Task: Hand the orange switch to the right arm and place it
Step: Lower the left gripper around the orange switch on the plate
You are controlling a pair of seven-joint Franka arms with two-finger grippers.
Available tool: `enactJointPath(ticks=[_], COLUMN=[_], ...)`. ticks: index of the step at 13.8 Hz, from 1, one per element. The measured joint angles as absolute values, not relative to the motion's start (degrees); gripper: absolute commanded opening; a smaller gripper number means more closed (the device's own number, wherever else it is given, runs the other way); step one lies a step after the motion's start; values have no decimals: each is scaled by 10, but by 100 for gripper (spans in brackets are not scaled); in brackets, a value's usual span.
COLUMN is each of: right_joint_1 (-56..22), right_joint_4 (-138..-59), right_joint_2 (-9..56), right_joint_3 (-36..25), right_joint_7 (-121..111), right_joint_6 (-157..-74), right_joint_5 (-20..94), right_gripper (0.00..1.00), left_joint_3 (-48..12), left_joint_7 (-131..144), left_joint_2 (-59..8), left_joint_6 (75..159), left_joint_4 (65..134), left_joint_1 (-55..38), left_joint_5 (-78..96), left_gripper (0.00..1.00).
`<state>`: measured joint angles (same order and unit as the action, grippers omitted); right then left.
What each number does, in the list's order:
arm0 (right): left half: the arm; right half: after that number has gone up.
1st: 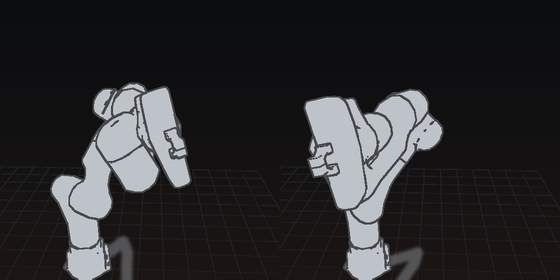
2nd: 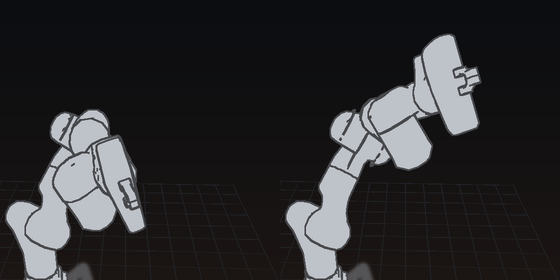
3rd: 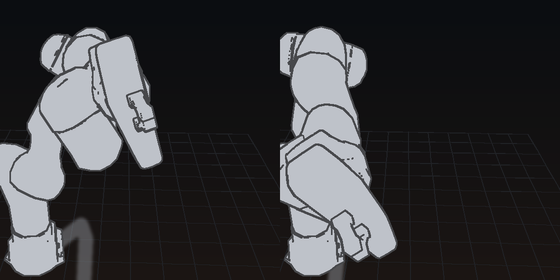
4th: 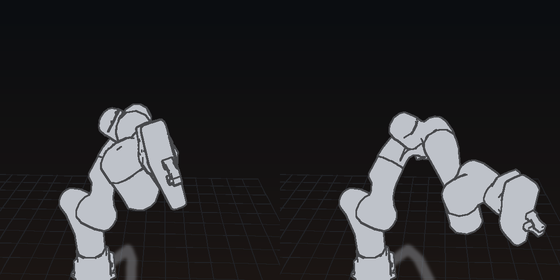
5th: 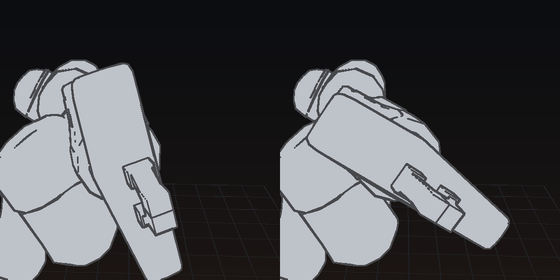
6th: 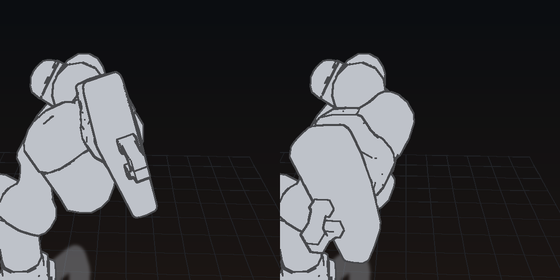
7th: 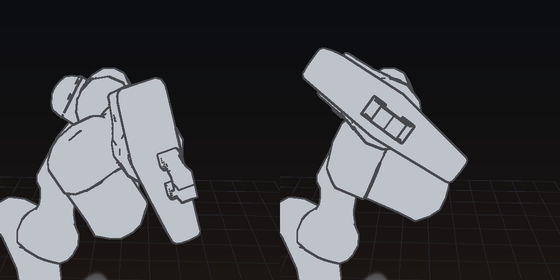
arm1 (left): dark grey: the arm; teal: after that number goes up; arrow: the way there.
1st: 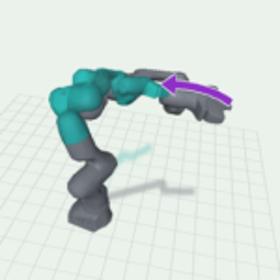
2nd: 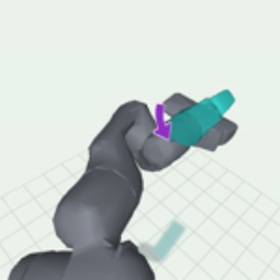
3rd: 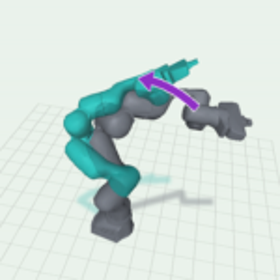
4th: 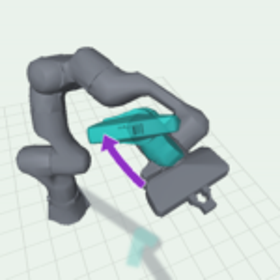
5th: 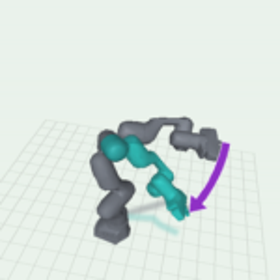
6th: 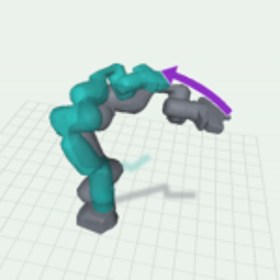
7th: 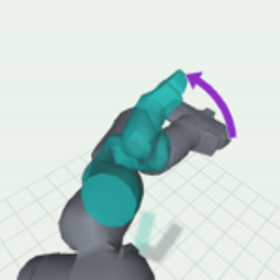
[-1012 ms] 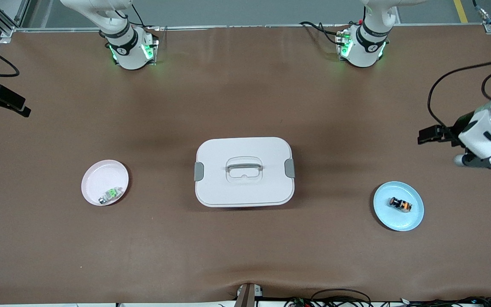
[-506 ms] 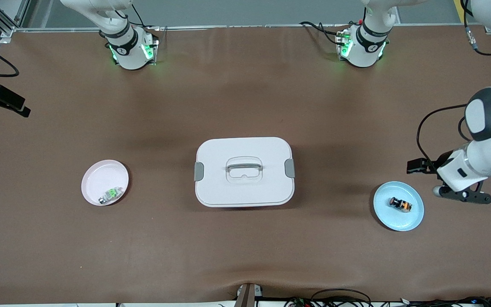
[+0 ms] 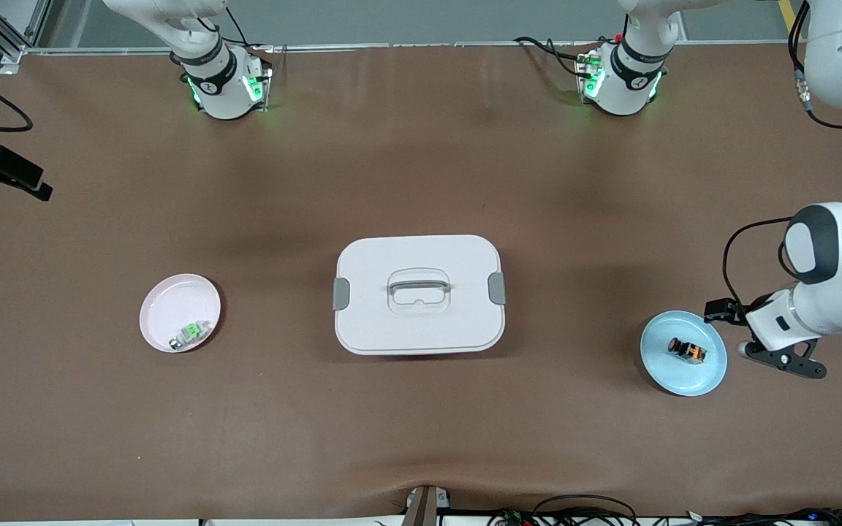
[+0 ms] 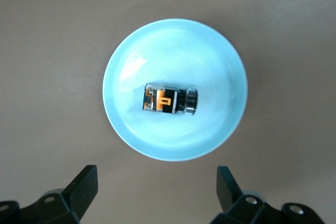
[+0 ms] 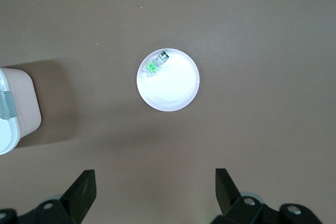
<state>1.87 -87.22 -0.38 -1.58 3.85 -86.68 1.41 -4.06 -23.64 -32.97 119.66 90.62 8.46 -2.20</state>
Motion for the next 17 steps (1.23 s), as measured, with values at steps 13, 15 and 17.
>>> enactJointPath(ticks=[13, 15, 17], right_joint_1=[19, 19, 19], right_joint_4=[-872, -872, -872], right_joint_2=[-4, -4, -4], right_joint_3=[-15, -15, -15], right_joint_7=[38, 38, 38], right_joint_6=[-867, -867, -867], right_joint_5=[14, 14, 14], right_gripper=[100, 100, 100], left_joint_3=[-44, -44, -44], left_joint_7=[-184, -192, -192], left_joint_2=[-431, -433, -440], left_joint_6=[1223, 1236, 1259], left_joint_4=[825, 825, 825], left_joint_1=[69, 64, 61], left_joint_5=[-22, -34, -44], left_gripper=[100, 100, 100])
